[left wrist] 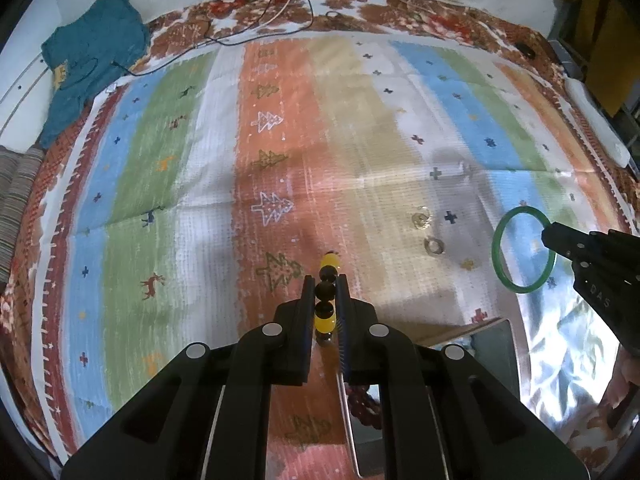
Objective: Organize jewelry
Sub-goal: 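Lower both held pieces into the silver tin and open both grippers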
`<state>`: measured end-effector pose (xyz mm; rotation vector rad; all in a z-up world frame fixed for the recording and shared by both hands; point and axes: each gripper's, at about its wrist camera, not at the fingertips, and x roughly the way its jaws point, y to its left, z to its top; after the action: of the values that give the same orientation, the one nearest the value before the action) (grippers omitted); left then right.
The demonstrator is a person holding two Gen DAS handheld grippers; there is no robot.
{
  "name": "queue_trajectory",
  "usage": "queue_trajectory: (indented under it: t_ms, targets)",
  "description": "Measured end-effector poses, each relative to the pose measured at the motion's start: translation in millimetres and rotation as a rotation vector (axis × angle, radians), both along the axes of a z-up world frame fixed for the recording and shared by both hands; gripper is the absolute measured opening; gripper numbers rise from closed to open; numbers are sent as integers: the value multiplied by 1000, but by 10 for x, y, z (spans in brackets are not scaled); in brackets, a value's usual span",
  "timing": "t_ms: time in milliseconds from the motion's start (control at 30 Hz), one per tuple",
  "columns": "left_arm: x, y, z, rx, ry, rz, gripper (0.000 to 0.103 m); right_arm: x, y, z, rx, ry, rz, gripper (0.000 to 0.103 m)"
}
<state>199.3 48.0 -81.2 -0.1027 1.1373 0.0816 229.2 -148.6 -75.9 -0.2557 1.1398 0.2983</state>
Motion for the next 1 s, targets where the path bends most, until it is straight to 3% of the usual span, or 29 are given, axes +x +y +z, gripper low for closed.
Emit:
queue_trajectory:
  t_ms: [600, 1000]
  targets:
    - [-396, -73, 390, -43, -107, -12, 10, -351, -37, 207, 39, -49, 13, 8]
    - [-731, -284, 594, -51, -175, -77, 10, -589, -36, 294, 59, -68, 37, 8]
